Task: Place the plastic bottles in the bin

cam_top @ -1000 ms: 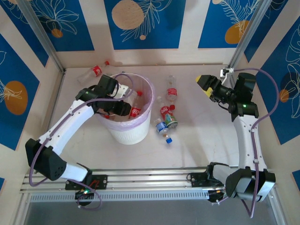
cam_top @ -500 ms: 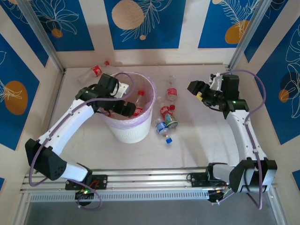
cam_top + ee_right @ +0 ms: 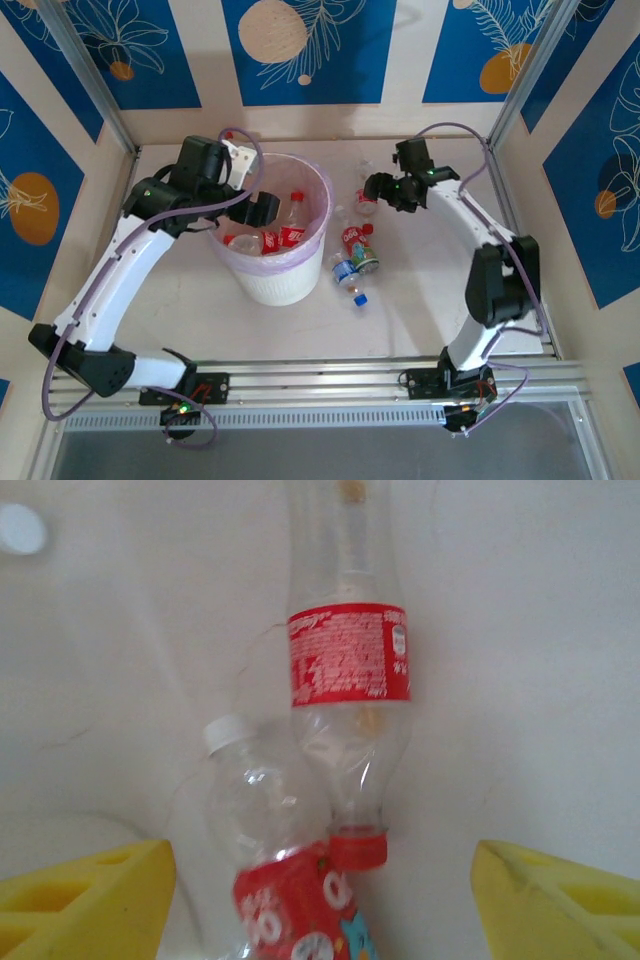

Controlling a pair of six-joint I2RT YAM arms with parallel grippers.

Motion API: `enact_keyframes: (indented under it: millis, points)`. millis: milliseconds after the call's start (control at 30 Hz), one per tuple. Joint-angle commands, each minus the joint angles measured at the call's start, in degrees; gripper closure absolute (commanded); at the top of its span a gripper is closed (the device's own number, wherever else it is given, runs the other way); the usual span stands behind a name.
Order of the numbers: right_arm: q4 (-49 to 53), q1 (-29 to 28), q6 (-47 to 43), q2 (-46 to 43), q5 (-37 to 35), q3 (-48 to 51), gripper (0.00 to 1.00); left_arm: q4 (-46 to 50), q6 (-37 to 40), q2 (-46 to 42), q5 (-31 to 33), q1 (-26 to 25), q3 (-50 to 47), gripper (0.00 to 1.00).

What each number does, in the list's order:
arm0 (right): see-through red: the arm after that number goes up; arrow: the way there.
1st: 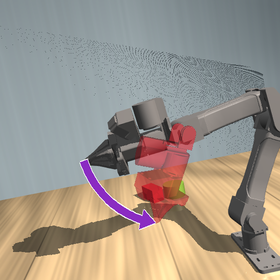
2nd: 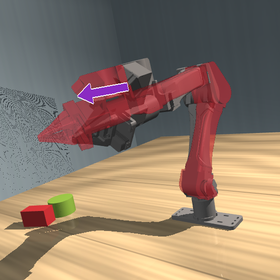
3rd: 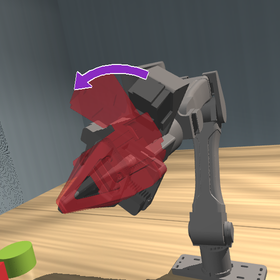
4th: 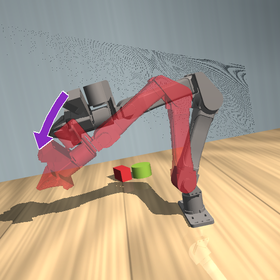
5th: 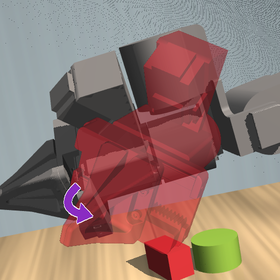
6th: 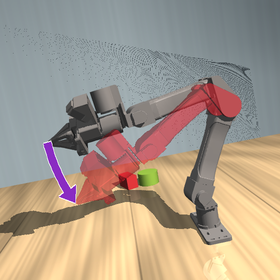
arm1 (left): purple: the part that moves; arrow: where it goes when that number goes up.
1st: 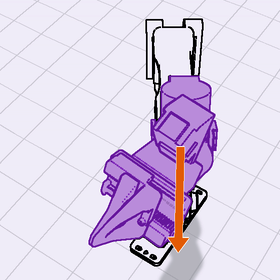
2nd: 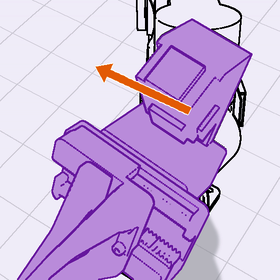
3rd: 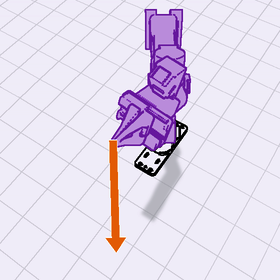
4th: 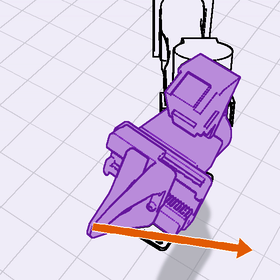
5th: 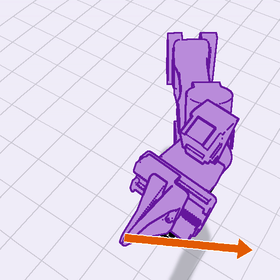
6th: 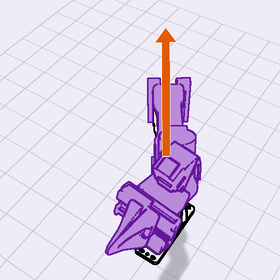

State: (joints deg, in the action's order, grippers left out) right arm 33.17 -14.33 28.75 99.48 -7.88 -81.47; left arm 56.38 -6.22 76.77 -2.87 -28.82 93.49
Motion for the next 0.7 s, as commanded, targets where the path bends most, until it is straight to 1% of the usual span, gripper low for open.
enact_keyframes:
  millis: [0, 167, 267, 433, 533, 667]
  points:
    - [1.8, -0.7, -1.1, 6.5, -4.5, -5.3, 0.23, 0.0, -3.6, -2.6, 0.2, -0.4, 0.7, 0.03]
    - [2.7, -1.5, -0.7, 16.0, -5.5, -11.9, 0.23, -6.0, -9.4, -5.9, -4.7, -0.4, -3.7, 0.03]
    - [2.8, -1.8, -0.6, 19.3, -5.6, -13.9, 0.22, -9.2, -11.6, -7.2, -6.8, -0.4, -5.5, 0.03]
    - [2.6, -2.3, -0.3, 23.2, -5.5, -15.7, 0.23, -11.6, -12.7, -7.1, -6.4, -0.4, -4.1, 0.03]
    - [2.4, -2.3, 0.2, 24.4, -5.7, -15.7, 0.27, -13.6, -13.9, -6.8, -7.2, -0.4, -4.0, 0.03]
    - [1.6, -2.2, 0.9, 24.5, -6.0, -14.5, 0.36, -15.5, -14.9, -7.2, -5.5, -0.3, -4.2, 0.03]
